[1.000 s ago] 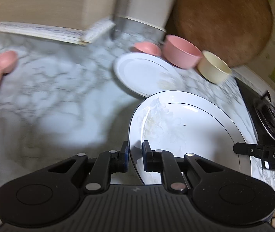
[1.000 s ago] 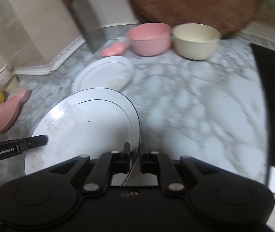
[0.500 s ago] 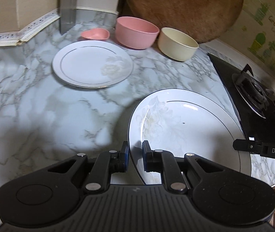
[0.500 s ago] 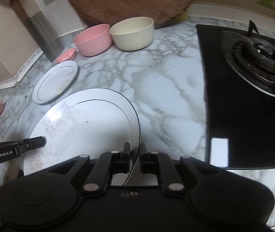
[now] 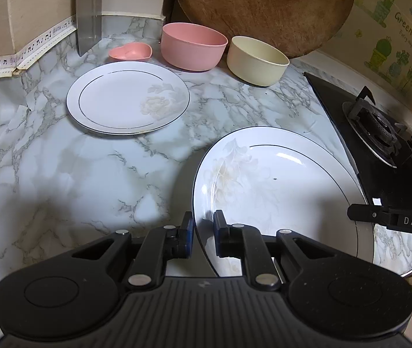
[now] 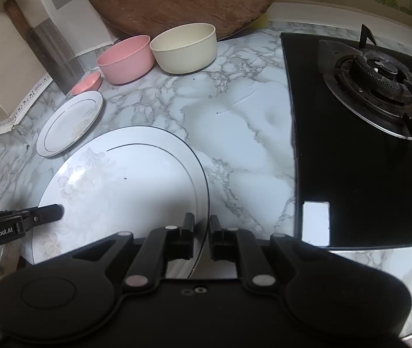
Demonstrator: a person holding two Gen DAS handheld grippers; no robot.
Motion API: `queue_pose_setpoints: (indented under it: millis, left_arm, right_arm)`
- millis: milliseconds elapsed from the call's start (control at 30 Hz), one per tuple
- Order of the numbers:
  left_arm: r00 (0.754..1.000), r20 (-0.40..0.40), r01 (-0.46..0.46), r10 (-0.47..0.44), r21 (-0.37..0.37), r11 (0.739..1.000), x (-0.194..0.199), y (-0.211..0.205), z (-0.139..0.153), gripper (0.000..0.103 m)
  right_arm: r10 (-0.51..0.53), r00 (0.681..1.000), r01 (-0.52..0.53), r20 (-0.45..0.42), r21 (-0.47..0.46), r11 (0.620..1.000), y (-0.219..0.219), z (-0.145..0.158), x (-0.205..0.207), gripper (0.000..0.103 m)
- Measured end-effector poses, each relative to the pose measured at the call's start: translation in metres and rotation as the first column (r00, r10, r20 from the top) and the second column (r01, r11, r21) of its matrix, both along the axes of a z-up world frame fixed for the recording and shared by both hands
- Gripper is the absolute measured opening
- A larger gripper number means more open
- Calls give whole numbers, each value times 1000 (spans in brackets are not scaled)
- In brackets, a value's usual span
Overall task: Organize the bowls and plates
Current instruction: 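Lift the large white plate with both grippers and carry it toward the stove, then lower the large white plate onto the counter and open both grippers, then move both grippers to the small white plate and close on its rim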
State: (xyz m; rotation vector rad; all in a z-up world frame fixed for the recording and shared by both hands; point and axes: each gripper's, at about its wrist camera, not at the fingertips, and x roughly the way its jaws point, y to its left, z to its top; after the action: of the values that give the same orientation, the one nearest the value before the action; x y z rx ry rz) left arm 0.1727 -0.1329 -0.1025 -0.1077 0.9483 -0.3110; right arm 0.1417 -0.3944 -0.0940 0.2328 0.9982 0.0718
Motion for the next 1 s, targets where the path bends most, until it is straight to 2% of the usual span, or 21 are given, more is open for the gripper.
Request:
queue_pose_setpoints:
  millis: [67,133,400,667,700,800,867,967,1000]
  left_arm:
    - [1000,-1,12,-12,3,1000,1,1,0,13]
    - [1000,-1,21,-21,7,1000,1,1,1,13]
    - [999,16,29,-29,15,999,-4,9,11,14]
    - [994,81,72,-74,29,997,-16,21,29,16]
    - [993,86,74,-76,27,997,-17,23,31,18]
    - [991,106,83,-83,9,997,-23,32,39,38]
    - [989,127,82,-80,-10,997,-27,39,44,64]
    - [986,147,82,-78,-23,996,-33,50,52,71]
    - [986,143,86,-82,-25,996,-34,54,53,71]
  right_arm:
    - [7,1000,-7,2,-16,1000,2,1,1,10]
    - [8,1000,-8,8,-47,999,3,3,2,17]
    - [-8,999,13,37,-141,990,7,18,-7,21]
    - [-9,996,26,88,-198,980,21,40,-21,43]
    - [-6,996,24,93,-197,980,24,43,-24,45]
    - [0,993,24,114,-208,978,35,52,-31,55]
    - [7,992,20,128,-211,977,45,59,-36,62]
    - [23,990,8,142,-216,976,61,69,-41,67]
    - [29,989,4,146,-219,976,66,73,-42,74]
